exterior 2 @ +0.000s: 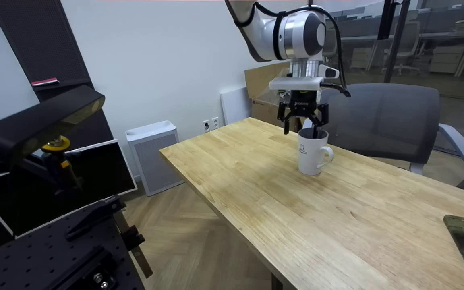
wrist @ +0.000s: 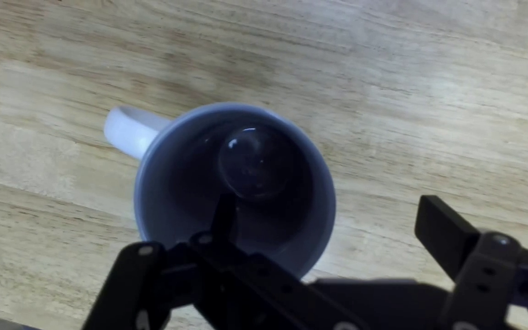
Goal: Move the mug backwards
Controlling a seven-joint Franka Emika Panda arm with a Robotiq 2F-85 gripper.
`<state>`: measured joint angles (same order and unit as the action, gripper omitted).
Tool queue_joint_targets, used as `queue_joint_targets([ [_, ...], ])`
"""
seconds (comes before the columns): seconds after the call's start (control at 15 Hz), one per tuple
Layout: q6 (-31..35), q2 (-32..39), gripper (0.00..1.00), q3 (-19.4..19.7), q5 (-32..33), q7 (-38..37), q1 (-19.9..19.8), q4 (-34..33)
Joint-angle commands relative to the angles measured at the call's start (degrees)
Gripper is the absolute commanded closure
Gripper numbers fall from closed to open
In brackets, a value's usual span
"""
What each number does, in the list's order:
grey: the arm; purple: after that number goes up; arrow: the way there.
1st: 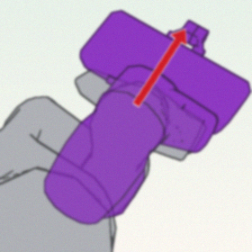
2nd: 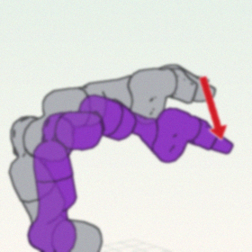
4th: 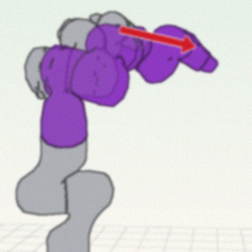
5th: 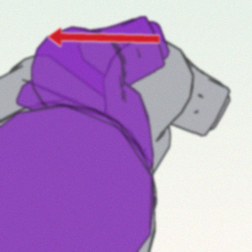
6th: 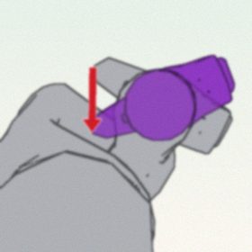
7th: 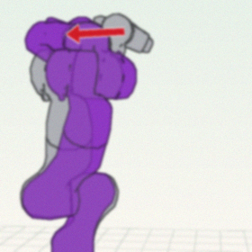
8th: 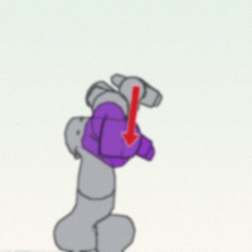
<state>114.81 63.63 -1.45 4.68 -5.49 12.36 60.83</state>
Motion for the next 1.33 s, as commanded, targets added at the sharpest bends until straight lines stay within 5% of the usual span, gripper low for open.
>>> queue_joint_targets([
  [0.0, -2.0, 2.3, 0.0, 0.6, 0.3, -1.0, 0.4, -3.9],
  [0.27, -2.4, 3.2, 0.0, 0.8, 0.4, -1.1, 0.5, -4.6],
  [0.33, -2.5, 3.3, 0.25, 0.9, 0.4, -1.1, 0.5, -4.8],
  [0.47, -2.7, 3.6, 0.33, 1.0, 0.6, -1.0, 0.6, -5.1],
  [1.07, -4.2, 4.2, 0.97, 1.1, 0.4, -0.9, 0.4, -6.4],
  [1.27, -5.1, 4.4, 1.0, 1.0, 0.3, -0.9, 0.2, -6.9],
])
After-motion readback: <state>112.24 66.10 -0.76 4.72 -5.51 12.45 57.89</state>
